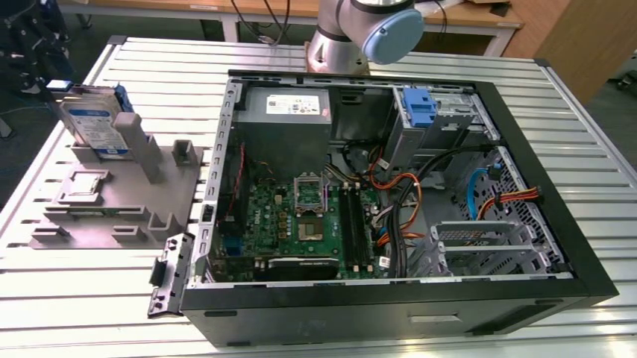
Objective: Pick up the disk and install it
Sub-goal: 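Pick up the disk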
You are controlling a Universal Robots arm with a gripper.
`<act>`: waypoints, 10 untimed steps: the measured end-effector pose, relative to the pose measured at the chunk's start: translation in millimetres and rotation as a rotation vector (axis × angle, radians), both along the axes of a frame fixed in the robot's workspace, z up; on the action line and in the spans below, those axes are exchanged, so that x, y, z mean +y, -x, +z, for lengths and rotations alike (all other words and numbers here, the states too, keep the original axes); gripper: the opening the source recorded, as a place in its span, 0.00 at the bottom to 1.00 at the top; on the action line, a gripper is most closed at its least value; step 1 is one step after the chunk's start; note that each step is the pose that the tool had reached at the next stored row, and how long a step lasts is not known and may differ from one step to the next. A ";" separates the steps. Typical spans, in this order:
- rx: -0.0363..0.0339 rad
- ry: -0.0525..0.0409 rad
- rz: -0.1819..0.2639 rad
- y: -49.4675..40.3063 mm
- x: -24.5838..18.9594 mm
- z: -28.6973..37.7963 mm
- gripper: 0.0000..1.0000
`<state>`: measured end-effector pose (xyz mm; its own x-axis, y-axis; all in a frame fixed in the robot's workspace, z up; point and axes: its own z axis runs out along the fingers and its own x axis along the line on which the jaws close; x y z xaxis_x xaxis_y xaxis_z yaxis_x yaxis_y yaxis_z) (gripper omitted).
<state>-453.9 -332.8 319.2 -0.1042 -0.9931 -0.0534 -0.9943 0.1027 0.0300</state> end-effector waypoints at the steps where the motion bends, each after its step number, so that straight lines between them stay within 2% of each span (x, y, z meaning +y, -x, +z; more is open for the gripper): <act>1: 0.0000 -0.0001 0.000 0.7 0.0 -1.8 0.65; 5: -0.0002 -0.0005 0.008 5.2 0.0 -8.4 0.65; 10: -0.0025 -0.0002 0.081 5.3 0.0 -13.2 0.65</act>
